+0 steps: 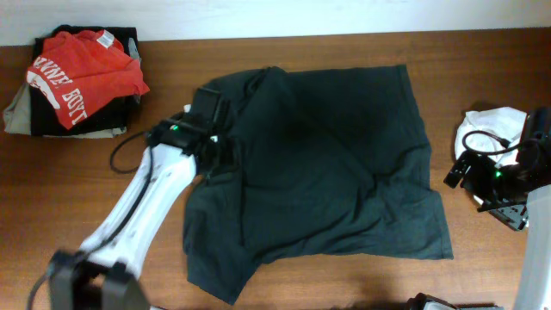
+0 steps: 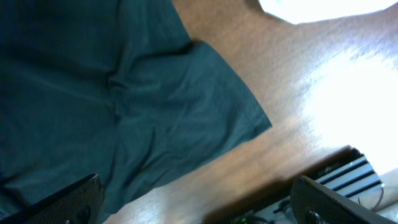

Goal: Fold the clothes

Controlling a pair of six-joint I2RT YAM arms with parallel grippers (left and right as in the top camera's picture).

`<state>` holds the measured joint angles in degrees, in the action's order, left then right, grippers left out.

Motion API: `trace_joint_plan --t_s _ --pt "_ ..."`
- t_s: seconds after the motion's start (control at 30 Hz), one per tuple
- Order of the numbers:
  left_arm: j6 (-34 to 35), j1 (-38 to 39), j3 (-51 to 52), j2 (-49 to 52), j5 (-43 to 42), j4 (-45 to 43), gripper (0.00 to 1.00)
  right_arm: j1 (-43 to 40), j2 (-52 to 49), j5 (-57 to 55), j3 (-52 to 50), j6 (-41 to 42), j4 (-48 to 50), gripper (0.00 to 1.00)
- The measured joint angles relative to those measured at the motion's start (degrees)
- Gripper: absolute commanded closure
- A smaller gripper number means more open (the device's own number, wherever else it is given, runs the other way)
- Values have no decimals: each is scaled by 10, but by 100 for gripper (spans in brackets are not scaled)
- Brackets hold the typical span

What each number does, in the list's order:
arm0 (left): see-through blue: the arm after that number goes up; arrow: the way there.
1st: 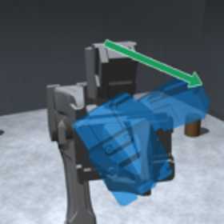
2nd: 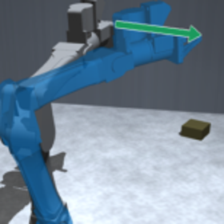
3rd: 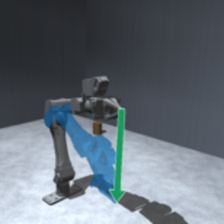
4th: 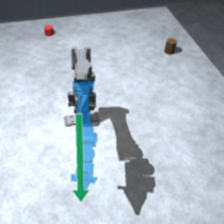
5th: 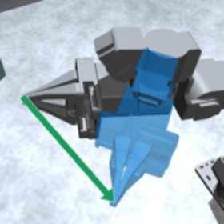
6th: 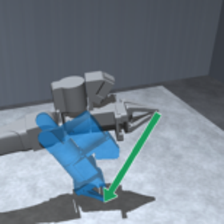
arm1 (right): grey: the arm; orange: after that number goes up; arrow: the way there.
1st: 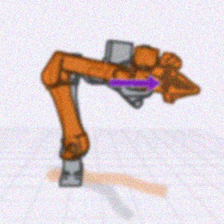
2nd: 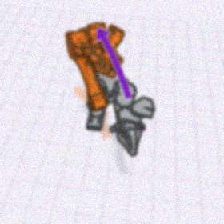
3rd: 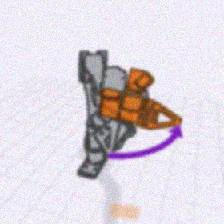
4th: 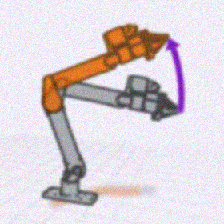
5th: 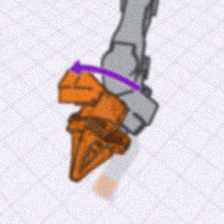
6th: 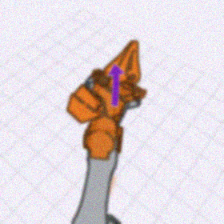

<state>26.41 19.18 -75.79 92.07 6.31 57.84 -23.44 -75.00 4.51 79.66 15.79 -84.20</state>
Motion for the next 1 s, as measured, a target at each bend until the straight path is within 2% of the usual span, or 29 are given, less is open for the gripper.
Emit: trace_joint_plan --t_s 0.1,0.2,0.3,0.37,0.43,0.5,0.57,0.6,0.73,0.8,0.9,1.0 --pt "-47 -2 0 159 1 -79 16 0 -15 12 0 -8 3 1" --pt "-106 -26 5 199 -2 -178 16 0 -16 15 -1 -16 3 1" --pt "-140 -46 5 208 -4 -189 35 0 -16 16 -1 -23 3 1" --pt "-150 -49 5 208 -9 -188 40 0 -16 16 -1 -23 4 1" --pt "-162 -49 5 208 -33 -188 57 0 -16 16 -1 -23 4 1" --pt "-172 -49 5 208 -57 -185 81 0 -16 16 -1 -23 4 1" --pt "-176 -49 5 208 -60 -184 96 0 -16 16 -1 -23 4 1" --pt "-176 -49 5 208 -59 -184 99 0 -16 16 -1 -23 4 1" --pt "-157 -76 -15 210 -7 -111 99 0 -16 17 -1 -23 11 1" --pt "-129 -138 -32 210 21 -51 99 0 -16 17 -1 -23 18 1" --pt "-109 -208 -33 210 46 -22 99 0 -16 17 -1 -23 21 2" --pt "-101 -246 -34 210 79 0 99 0 -16 19 -1 -24 21 2"
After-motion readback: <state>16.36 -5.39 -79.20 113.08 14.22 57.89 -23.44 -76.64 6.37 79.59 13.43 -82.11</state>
